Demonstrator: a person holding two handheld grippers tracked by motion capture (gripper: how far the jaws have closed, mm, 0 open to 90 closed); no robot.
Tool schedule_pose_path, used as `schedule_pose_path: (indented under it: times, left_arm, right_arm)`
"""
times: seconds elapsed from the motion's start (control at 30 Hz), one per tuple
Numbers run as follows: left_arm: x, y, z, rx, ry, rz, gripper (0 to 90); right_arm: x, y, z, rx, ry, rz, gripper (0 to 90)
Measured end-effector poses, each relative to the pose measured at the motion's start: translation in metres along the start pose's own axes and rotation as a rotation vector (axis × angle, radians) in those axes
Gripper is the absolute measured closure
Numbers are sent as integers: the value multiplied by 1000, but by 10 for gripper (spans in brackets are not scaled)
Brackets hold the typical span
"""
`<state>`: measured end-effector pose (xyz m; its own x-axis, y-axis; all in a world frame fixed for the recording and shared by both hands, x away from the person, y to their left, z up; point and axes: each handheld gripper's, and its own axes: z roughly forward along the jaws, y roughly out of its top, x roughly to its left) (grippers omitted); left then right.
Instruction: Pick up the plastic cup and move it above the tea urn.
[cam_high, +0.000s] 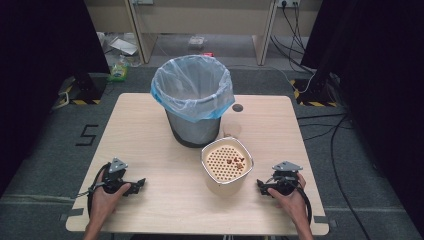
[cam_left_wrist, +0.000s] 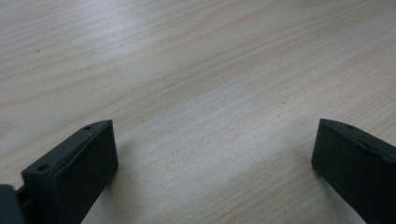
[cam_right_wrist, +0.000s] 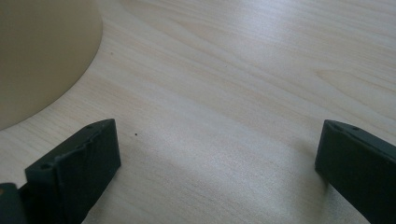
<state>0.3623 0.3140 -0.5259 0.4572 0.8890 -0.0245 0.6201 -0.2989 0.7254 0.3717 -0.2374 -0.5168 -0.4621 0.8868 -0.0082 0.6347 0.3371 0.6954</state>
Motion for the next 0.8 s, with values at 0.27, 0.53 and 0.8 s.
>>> schedule_pose_path:
  times: [0.27, 0.53, 0.8]
  left_arm:
    - [0, 0, 0, 0, 0, 0, 0]
    - [0, 0, 0, 0, -1, 0, 0]
    - [0, 0, 0, 0, -1, 1, 0]
  right_arm:
    - [-4, 3, -8, -23, 32, -12, 232]
    - [-15, 22, -18, -83, 4, 38, 195]
    - [-26, 60, -20, -150, 26, 80, 302]
